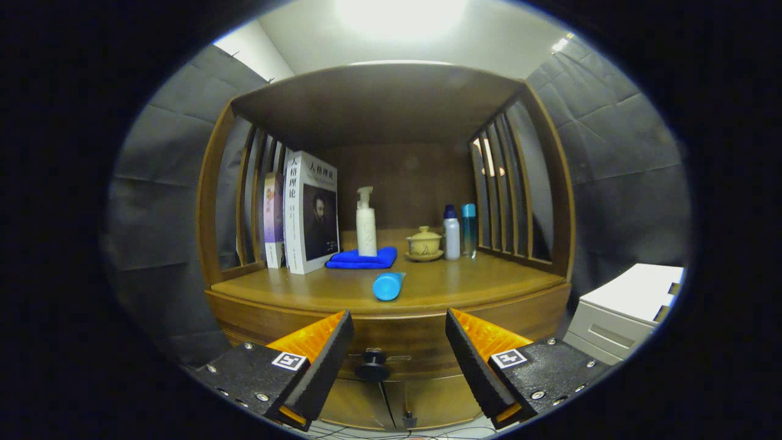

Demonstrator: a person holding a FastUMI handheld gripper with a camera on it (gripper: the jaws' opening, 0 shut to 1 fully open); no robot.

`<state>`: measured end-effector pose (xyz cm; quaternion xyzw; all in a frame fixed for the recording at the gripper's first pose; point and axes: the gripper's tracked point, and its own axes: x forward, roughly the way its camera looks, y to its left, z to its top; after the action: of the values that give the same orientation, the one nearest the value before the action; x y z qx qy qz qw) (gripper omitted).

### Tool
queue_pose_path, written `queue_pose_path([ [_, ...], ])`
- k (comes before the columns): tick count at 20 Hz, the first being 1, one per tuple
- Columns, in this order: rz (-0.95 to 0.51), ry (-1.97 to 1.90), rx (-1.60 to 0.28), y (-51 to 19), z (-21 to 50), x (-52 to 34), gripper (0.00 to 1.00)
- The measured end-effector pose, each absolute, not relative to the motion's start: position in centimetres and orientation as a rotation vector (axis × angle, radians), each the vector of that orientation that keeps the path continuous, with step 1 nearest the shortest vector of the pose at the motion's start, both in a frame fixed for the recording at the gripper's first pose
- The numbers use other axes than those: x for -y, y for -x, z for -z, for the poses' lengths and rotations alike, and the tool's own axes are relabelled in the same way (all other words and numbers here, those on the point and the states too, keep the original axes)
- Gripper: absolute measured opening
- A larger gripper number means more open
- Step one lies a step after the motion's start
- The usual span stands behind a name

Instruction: Pull open the drawer, take out the items inside it, and place them on the countertop above the cabinet.

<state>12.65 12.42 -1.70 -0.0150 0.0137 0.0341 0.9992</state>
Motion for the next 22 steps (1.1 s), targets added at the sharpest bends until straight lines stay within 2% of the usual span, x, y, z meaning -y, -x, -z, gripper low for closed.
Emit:
queue_pose_path([
  [10,-0.009,0.003,0.005,-6.3,-1.7,-7.9,0.94],
  [22,-0.037,0.020,-0.007,-3.1,0.6,-8.8,0.94],
])
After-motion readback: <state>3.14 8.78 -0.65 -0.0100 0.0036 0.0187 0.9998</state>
